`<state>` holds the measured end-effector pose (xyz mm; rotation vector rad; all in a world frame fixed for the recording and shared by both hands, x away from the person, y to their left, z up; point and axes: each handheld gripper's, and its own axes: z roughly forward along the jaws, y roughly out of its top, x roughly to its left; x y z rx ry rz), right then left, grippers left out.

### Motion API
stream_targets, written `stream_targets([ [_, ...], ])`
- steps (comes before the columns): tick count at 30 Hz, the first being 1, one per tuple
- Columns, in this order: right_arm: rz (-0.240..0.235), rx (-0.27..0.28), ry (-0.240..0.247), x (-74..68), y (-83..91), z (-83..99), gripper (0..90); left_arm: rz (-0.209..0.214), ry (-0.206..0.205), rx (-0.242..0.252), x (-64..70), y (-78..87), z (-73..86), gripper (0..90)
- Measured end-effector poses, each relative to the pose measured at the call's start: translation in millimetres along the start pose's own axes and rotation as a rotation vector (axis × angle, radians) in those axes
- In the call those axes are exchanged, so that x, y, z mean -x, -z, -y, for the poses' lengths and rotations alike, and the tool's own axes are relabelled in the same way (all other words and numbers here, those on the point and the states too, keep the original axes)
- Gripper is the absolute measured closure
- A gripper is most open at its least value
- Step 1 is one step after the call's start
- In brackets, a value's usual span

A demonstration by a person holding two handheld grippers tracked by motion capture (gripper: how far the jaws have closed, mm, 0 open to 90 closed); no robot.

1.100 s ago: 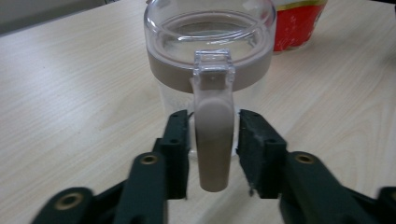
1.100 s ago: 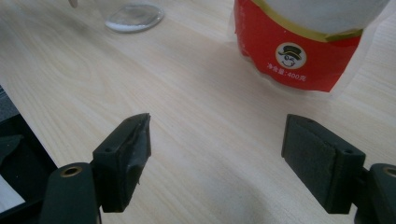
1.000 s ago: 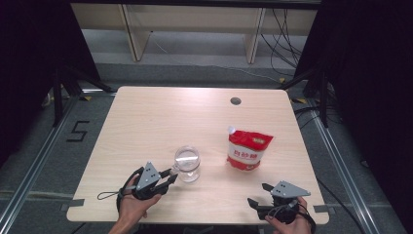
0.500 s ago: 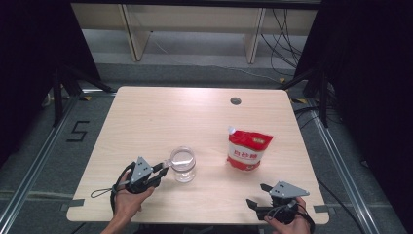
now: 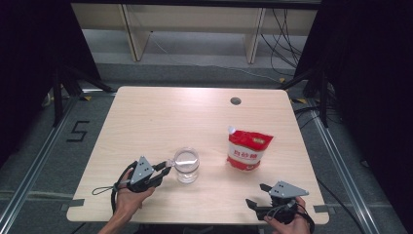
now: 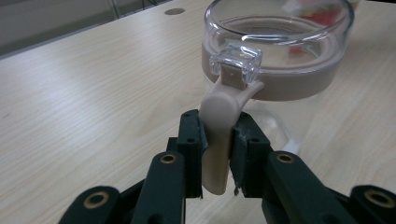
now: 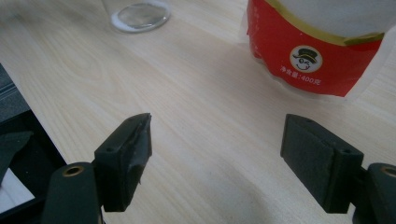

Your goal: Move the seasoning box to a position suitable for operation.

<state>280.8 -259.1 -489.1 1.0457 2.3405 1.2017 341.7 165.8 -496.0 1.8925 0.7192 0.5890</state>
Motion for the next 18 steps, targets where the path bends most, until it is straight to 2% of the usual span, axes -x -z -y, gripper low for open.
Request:
stream_targets([
  [1,-0.017,-0.002,-0.004,0.0,-0.7,-0.1,25.8,0.023,0.003,0.010,1.5,-0.8,0.8,74.7],
  [3,-0.013,-0.001,-0.004,-0.2,-0.7,-0.1,25.8,0.038,0.003,0.012,2.7,-1.4,1.4,74.7],
  [5,-0.015,-0.001,-0.003,-0.4,-0.8,-0.2,25.8,0.054,-0.005,0.015,5.5,-2.4,1.0,74.7],
  [6,-0.002,-0.001,0.003,-0.4,-0.1,-0.4,25.9,0.074,-0.012,0.017,8.2,-3.2,0.4,74.7],
  [8,-0.006,0.003,0.008,0.1,-0.5,-0.4,26.0,0.093,-0.032,0.027,12.3,-4.1,-0.6,74.6],
  [9,-0.021,-0.001,0.005,0.6,-1.0,-0.4,26.0,0.115,-0.036,0.022,17.0,-4.7,-1.9,74.6],
  [10,-0.003,-0.002,-0.005,-0.5,-0.3,-0.4,26.0,0.136,-0.042,0.028,20.0,-5.9,-3.0,74.7],
  [11,0.001,0.004,0.005,0.1,-0.7,-0.9,26.0,0.154,-0.037,0.025,23.1,-7.0,-3.6,74.6],
  [12,-0.027,0.003,-0.003,0.0,-1.7,-1.3,26.1,0.174,-0.018,0.031,27.3,-9.0,-3.3,74.7],
  [13,-0.043,-0.006,0.022,1.0,-1.8,-2.1,26.2,0.187,-0.025,0.028,30.7,-10.0,-3.3,74.7],
  [14,-0.036,-0.005,0.024,0.3,-2.0,-2.3,26.5,0.211,-0.016,0.029,35.7,-11.6,-3.2,74.7],
  [15,-0.025,0.007,0.023,-0.6,-2.0,-2.2,27.7,0.212,-0.028,0.026,37.1,-11.8,-4.0,74.7],
  [16,-0.017,0.001,0.002,-2.5,-0.9,-2.1,28.4,0.208,-0.026,0.024,39.5,-12.0,-5.1,74.7],
  [18,-0.022,0.007,0.008,-2.4,-1.5,-2.4,28.5,0.215,-0.037,0.015,39.4,-11.7,-5.8,74.7],
])
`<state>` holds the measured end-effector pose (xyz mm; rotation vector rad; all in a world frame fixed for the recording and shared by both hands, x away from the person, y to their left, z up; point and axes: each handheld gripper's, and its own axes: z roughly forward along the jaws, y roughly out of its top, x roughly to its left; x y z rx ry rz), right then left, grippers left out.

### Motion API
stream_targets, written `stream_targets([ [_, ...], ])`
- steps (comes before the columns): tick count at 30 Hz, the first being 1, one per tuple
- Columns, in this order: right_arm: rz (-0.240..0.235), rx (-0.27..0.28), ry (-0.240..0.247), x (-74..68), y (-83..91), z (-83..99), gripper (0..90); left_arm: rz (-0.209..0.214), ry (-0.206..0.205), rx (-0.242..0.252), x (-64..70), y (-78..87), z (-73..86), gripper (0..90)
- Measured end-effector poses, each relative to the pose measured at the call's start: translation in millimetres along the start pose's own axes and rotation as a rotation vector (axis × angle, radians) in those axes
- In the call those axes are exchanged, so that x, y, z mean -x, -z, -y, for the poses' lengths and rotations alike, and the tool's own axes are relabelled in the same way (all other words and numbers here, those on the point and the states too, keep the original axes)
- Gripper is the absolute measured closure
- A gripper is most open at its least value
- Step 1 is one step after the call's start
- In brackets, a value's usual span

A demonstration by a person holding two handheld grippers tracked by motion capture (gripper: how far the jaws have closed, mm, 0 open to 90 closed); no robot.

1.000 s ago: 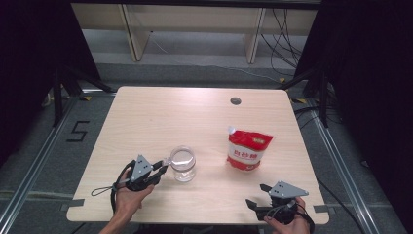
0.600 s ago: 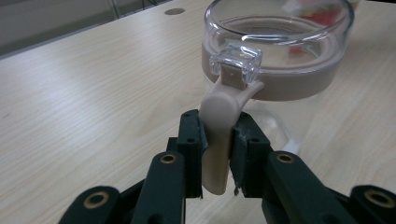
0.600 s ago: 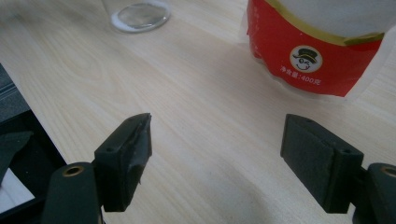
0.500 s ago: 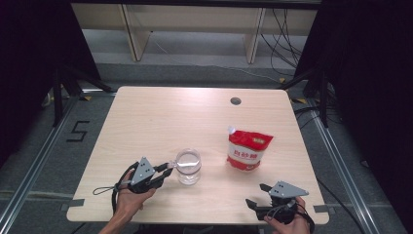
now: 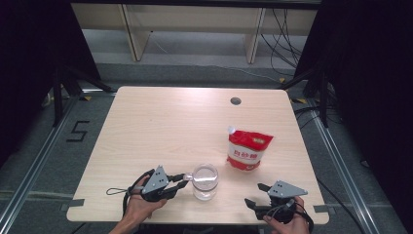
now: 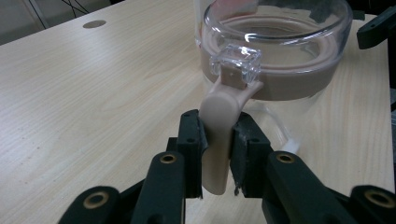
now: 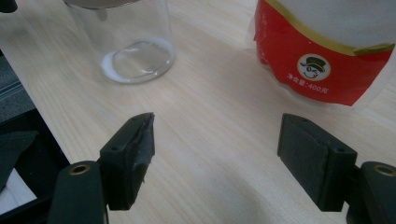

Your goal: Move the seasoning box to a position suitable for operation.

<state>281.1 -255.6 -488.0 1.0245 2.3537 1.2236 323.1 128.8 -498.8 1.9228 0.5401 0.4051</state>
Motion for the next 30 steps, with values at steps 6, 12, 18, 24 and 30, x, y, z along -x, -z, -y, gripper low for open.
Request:
stream_targets([
  [6,0.007,-0.002,0.015,2.8,0.2,0.2,28.5,-0.002,0.011,-0.001,-1.0,0.2,0.3,74.5],
  [12,-0.022,-0.004,0.017,4.2,1.7,1.4,28.5,0.001,0.030,-0.012,-1.6,1.0,0.3,74.0],
  [18,-0.020,0.007,0.022,3.5,0.6,2.2,28.5,0.010,0.050,-0.031,1.6,3.0,-0.1,58.2],
  [24,-0.004,0.000,0.019,2.0,1.8,2.9,28.5,-0.030,0.106,-0.050,2.3,9.6,-3.9,35.8],
  [30,-0.015,-0.001,0.035,1.7,1.0,2.4,28.5,-0.020,0.107,-0.034,0.6,17.4,-8.2,27.3],
])
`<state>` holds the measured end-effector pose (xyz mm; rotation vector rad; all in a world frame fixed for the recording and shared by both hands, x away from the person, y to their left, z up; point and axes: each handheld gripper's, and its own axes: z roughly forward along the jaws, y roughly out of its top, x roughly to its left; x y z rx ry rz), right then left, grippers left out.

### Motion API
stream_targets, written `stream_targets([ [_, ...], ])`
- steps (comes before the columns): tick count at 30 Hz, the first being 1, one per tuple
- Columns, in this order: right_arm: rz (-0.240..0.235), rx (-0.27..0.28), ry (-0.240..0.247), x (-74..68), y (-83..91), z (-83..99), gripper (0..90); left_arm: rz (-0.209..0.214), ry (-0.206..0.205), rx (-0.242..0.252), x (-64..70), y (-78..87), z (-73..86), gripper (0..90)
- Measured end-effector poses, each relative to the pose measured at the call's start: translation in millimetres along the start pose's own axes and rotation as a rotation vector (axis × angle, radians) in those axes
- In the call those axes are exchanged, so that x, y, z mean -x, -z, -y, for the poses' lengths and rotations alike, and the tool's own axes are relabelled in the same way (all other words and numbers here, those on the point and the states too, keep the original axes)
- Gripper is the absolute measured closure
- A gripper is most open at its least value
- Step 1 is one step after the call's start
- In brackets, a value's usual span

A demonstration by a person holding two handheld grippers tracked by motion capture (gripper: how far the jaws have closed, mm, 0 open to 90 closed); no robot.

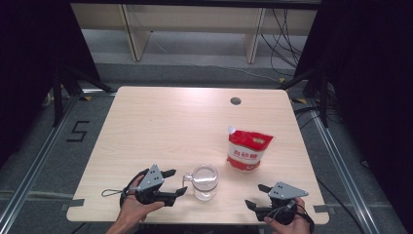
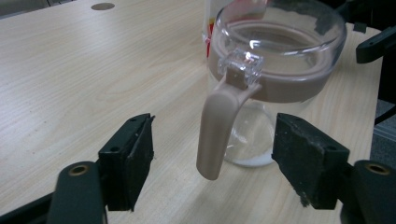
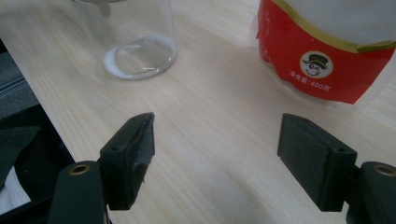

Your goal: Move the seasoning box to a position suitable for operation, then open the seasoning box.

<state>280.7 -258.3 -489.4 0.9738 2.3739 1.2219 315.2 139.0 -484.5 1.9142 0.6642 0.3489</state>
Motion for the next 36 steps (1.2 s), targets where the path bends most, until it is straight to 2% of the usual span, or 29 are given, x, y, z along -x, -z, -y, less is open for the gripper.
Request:
stream_targets([
  [2,0.008,-0.005,-0.020,-1.2,0.4,0.3,28.5,0.003,0.022,0.006,1.5,3.5,-2.3,25.4],
  [4,0.014,-0.002,-0.008,-0.4,0.1,0.2,28.5,0.005,0.013,0.021,2.0,7.2,-4.1,25.3],
  [5,0.016,0.000,-0.004,-0.1,-0.1,0.0,28.5,0.006,0.025,0.021,2.9,9.3,-4.8,25.3],
  [7,0.008,0.000,0.004,-0.1,-0.5,-0.5,28.5,0.008,0.010,0.018,1.7,12.8,-7.0,25.3],
  [8,-0.007,0.004,0.005,0.0,-1.3,-0.5,28.5,0.013,0.017,0.022,1.6,13.7,-7.8,25.3],
  [9,-0.012,0.000,0.006,0.0,-1.6,-0.6,28.5,0.006,0.050,0.019,3.2,15.1,-8.7,25.3],
  [10,-0.012,-0.001,0.005,-0.1,-1.5,-0.6,28.5,0.017,0.046,0.025,2.0,14.8,-9.4,25.4],
  [12,-0.004,-0.005,0.005,-0.3,-0.8,-0.9,28.5,0.001,0.051,0.012,2.7,15.6,-10.7,26.3],
  [13,-0.002,-0.008,0.007,-0.4,-0.8,-1.0,28.5,-0.009,0.039,0.000,2.3,16.0,-11.3,27.1],
  [16,-0.001,-0.010,0.009,-1.2,-1.1,-0.9,28.5,0.014,0.030,0.006,1.1,15.4,-12.6,30.5],
  [17,0.000,-0.011,0.010,-1.2,-1.1,-0.8,28.5,0.009,0.045,0.005,2.5,16.1,-13.3,32.6],
  [18,0.005,-0.014,-0.009,-2.5,-0.6,-0.4,28.4,0.004,0.060,0.009,4.3,16.7,-14.2,36.2],
  [20,0.011,-0.012,0.008,-1.3,-0.6,0.1,27.7,0.006,0.042,0.022,5.4,17.7,-16.1,44.2],
  [22,0.019,-0.004,0.021,-1.0,-0.4,0.6,26.1,0.000,0.046,0.050,9.9,19.9,-18.6,52.4],
  [24,0.017,-0.001,0.022,-1.5,-0.4,1.1,25.0,0.038,0.043,0.087,13.3,20.6,-22.0,62.1],
  [25,0.006,-0.007,0.007,-2.8,-0.3,1.3,24.7,0.046,0.033,0.094,13.9,20.4,-23.2,67.4],
  [26,0.023,-0.002,0.014,-3.1,0.6,1.4,24.4,0.049,0.015,0.104,16.1,19.1,-26.7,72.6],
  [28,0.025,0.002,0.019,-2.7,0.8,1.5,24.4,0.057,0.016,0.111,16.9,17.0,-28.8,74.5],
  [29,0.010,0.002,0.011,-2.5,-0.1,1.7,24.5,0.059,0.021,0.114,17.4,15.7,-30.7,77.0],
  [32,0.014,-0.007,0.004,-2.8,-1.1,1.6,24.6,0.043,0.019,0.111,18.7,11.9,-36.3,82.4],
  [33,0.015,-0.008,0.002,-3.2,-1.2,1.7,24.7,0.038,0.004,0.101,17.9,11.0,-38.1,83.7],
  [34,0.017,-0.005,-0.008,-4.5,-1.5,2.0,24.8,0.027,0.018,0.102,18.0,8.4,-39.0,84.7],
  [35,0.011,-0.003,0.013,-3.3,-1.7,1.6,25.0,0.020,0.009,0.094,17.2,7.5,-39.7,85.5],
  [36,0.006,-0.007,0.008,-3.7,-1.6,1.6,25.1,0.009,-0.002,0.086,15.9,6.0,-40.6,85.9],
])
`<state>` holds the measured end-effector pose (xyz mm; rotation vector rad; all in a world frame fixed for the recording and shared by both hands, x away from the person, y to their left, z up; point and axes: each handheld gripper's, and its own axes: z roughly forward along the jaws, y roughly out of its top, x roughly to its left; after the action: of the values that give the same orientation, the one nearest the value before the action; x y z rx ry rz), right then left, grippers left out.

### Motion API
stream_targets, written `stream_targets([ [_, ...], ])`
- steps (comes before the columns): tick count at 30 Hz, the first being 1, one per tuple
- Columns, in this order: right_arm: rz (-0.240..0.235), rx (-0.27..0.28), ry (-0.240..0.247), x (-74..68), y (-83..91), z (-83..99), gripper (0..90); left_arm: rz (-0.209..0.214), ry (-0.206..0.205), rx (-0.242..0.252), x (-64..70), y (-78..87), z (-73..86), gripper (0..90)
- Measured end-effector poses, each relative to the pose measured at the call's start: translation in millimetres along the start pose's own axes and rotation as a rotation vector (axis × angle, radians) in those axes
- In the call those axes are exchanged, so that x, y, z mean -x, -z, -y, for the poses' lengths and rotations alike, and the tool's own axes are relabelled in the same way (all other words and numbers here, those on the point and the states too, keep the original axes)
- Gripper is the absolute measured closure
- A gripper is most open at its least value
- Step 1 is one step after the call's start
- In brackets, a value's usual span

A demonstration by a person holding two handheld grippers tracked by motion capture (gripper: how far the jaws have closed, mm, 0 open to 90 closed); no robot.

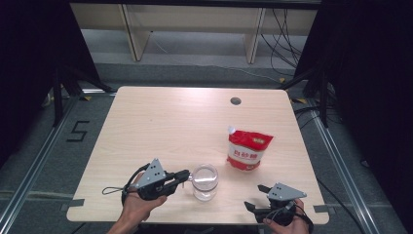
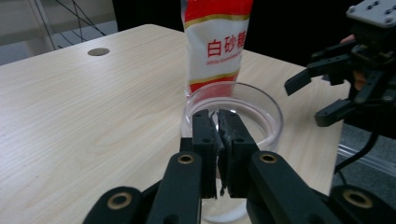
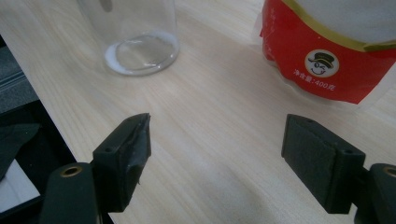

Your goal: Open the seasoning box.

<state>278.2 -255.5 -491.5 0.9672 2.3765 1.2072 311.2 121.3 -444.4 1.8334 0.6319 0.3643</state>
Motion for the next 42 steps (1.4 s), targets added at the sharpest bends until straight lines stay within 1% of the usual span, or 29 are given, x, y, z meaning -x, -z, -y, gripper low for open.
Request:
stream_targets([
  [3,0.000,0.000,-0.003,0.0,0.2,-0.2,25.4,-0.007,0.009,-0.011,-1.9,-3.4,0.4,87.6],
  [6,0.000,-0.002,-0.004,0.0,-0.1,-0.3,25.6,-0.012,-0.007,-0.020,-3.5,-5.6,0.9,88.6],
  [7,0.006,-0.005,-0.018,-1.6,0.3,-0.3,25.8,-0.016,0.012,-0.024,-2.5,-6.1,1.1,88.6],
  [8,0.008,0.008,0.011,0.7,-0.7,-0.5,25.8,-0.017,0.007,-0.026,-2.7,-6.7,1.2,88.6],
  [10,-0.013,0.002,0.002,0.1,-1.5,-0.6,25.9,-0.041,-0.044,-0.043,-3.5,-7.8,1.9,88.7],
  [11,-0.014,0.001,0.002,0.0,-1.5,-0.6,26.1,-0.032,-0.061,-0.048,-5.1,-8.4,2.4,88.7],
  [12,-0.014,0.002,0.003,0.1,-1.5,-0.6,26.1,-0.038,-0.022,-0.041,-3.5,-8.4,4.1,88.7],
  [13,0.010,0.006,0.013,0.0,-0.5,-0.8,26.1,-0.037,-0.040,-0.040,-4.8,-8.1,3.8,88.9],
  [16,0.007,0.002,0.008,-0.4,-0.7,-1.0,26.4,-0.039,-0.016,-0.035,-4.7,-8.3,4.9,89.0],
  [18,0.007,0.003,0.011,-0.4,-0.8,-1.0,26.6,-0.037,-0.010,-0.034,-4.5,-8.3,5.1,89.0],
  [21,0.016,0.017,0.019,-0.7,-1.0,-1.6,26.8,-0.040,-0.015,-0.032,-4.7,-8.0,5.7,89.0],
  [22,0.012,0.017,0.007,-1.3,-1.1,-1.7,26.8,-0.038,-0.027,-0.032,-5.7,-7.7,5.6,89.0],
  [23,0.013,0.023,0.010,-1.6,-1.2,-2.0,27.0,-0.038,-0.025,-0.029,-5.7,-7.7,5.9,89.0],
  [24,-0.004,0.033,0.011,-1.3,-2.5,-2.4,27.7,-0.038,-0.026,-0.031,-6.0,-7.6,5.9,89.0],
  [26,0.011,0.041,0.018,-1.2,-1.3,-3.5,29.3,-0.039,-0.024,-0.025,-5.5,-7.9,6.3,89.0],
  [27,0.016,0.051,0.024,-1.3,-1.7,-4.4,31.1,-0.042,-0.019,-0.022,-5.2,-8.0,6.9,89.0],
  [28,-0.008,0.057,0.027,-1.7,-3.0,-5.5,34.0,-0.044,-0.017,-0.020,-4.9,-8.1,7.2,89.0],
  [30,0.002,0.067,0.039,-3.1,-2.9,-8.3,38.2,-0.046,-0.024,-0.025,-4.8,-7.7,7.5,88.9],
  [31,-0.025,0.065,0.036,-5.2,-3.5,-10.5,43.2,-0.045,-0.019,-0.023,-4.6,-7.9,8.0,88.9],
  [32,-0.023,0.096,0.058,-6.4,-3.7,-13.0,46.8,-0.044,-0.021,-0.022,-5.0,-7.8,8.2,89.0],
  [33,-0.023,0.096,0.058,-6.4,-3.7,-13.0,46.8,-0.047,-0.010,-0.021,-4.8,-7.8,8.5,89.0],
  [34,-0.030,0.101,0.042,-7.5,-3.5,-14.0,49.6,-0.046,-0.008,-0.020,-5.1,-7.7,8.8,88.9],
  [35,-0.053,0.122,0.021,-9.3,-3.7,-15.7,54.6,-0.046,-0.009,-0.021,-5.1,-7.6,8.8,88.8],
  [36,-0.069,0.128,0.018,-9.0,-3.9,-17.0,55.6,-0.048,-0.011,-0.018,-4.7,-7.8,8.8,88.8],
  [38,-0.067,0.164,0.036,-11.5,-3.4,-21.0,65.5,-0.049,-0.012,-0.017,-4.4,-7.8,8.9,88.7],
  [39,-0.068,0.175,0.062,-12.6,-3.0,-23.4,68.0,-0.048,-0.012,-0.017,-4.4,-7.8,9.0,88.7],
  [40,-0.072,0.183,0.073,-13.1,-3.3,-24.4,71.5,-0.046,-0.013,-0.020,-5.0,-7.4,9.0,88.7],
  [41,-0.046,0.180,0.077,-16.2,-3.4,-26.6,75.2,-0.045,-0.011,-0.019,-5.2,-7.5,9.0,88.7],
  [42,-0.046,0.184,0.084,-17.6,-4.3,-27.9,76.3,-0.046,-0.011,-0.019,-5.1,-7.5,9.1,88.7],
])
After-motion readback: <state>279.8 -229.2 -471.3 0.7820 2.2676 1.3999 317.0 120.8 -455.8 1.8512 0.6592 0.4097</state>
